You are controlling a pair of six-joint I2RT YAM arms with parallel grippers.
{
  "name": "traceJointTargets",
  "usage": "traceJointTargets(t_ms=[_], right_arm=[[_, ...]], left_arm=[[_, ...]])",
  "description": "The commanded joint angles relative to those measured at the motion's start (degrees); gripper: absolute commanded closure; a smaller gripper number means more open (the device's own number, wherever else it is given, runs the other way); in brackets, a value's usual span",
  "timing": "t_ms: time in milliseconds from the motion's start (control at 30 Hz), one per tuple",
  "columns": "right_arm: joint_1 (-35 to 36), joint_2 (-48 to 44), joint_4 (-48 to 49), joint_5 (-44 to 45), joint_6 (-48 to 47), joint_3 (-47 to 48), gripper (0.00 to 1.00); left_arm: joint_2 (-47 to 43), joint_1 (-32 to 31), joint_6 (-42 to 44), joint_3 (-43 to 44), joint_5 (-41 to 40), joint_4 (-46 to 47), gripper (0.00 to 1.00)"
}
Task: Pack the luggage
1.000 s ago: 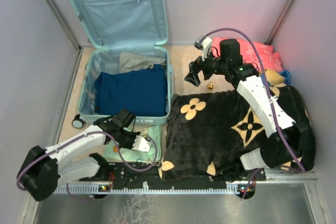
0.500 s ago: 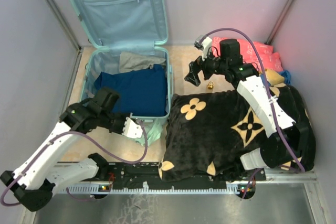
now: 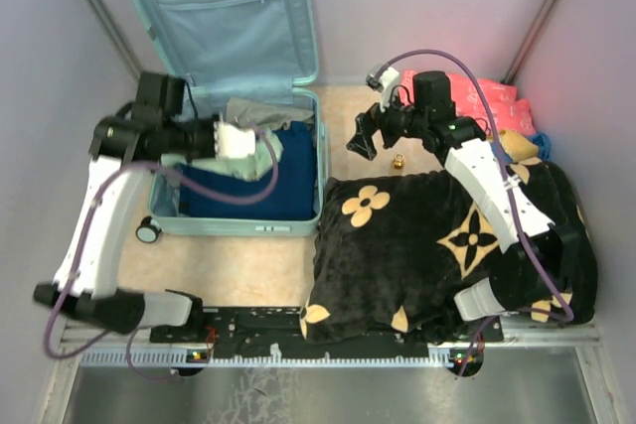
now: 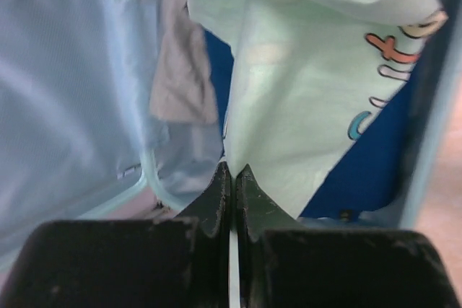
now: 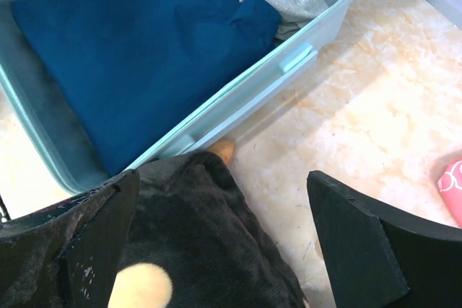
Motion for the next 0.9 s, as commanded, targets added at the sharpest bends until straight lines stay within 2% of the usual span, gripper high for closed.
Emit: traceJointTargets(t_ms=[0, 200, 333, 367, 433, 500, 533, 600, 667, 767, 867], right_arm=[[0.14, 1.85, 3.28, -0.57, 0.54, 3.79, 0.01], [-0.32, 3.0, 3.42, -0.02, 0.54, 4.2, 0.01], [-1.7, 3.53, 3.24, 0.4, 0.5, 4.53, 0.01], [-2.68, 3.99, 3.02, 0.57, 0.41, 5.01, 0.01], [-3.69, 4.42, 2.82, 0.69, 0.36, 5.24, 0.01], [-4.56, 4.94, 2.58, 0.85, 0.3, 5.33, 0.01], [-5.01, 5.37, 2.32, 1.01, 0.12, 5.35, 0.01], [-5.92, 6.04, 1.41, 1.31, -0.76, 5.74, 0.01], [-6.9, 7.09, 0.27, 1.64, -1.79, 6.44, 0.01], [-8.56, 9.54, -1.8, 1.17, -2.9, 8.28, 0.01], [-10.91, 13.77, -3.79, -0.65, -3.36, 11.71, 0.01]], left_arm=[[11.34, 10.43, 6.34, 8.28, 3.59, 7.05, 1.0], [24.99, 14.95, 11.76, 18.28, 7.58, 12.6, 1.0], [34.33, 15.32, 13.33, 25.19, 9.51, 13.91, 0.98], [39.42, 15.05, 15.23, 29.59, 13.88, 11.38, 0.96], [41.97, 13.9, 16.87, 29.59, 15.27, 10.96, 0.93], [43.61, 12.76, 17.98, 27.18, 14.87, 11.7, 0.83], [44.33, 12.46, 18.25, 25.61, 14.57, 12.48, 0.74], [45.34, 12.26, 15.91, 23.05, 13.74, 14.95, 0.48], [46.35, 12.25, 13.55, 23.08, 14.5, 15.13, 0.34], [46.13, 12.17, 11.56, 22.7, 17.89, 13.3, 0.23], [45.35, 11.74, 10.02, 19.76, 19.52, 13.58, 0.22]])
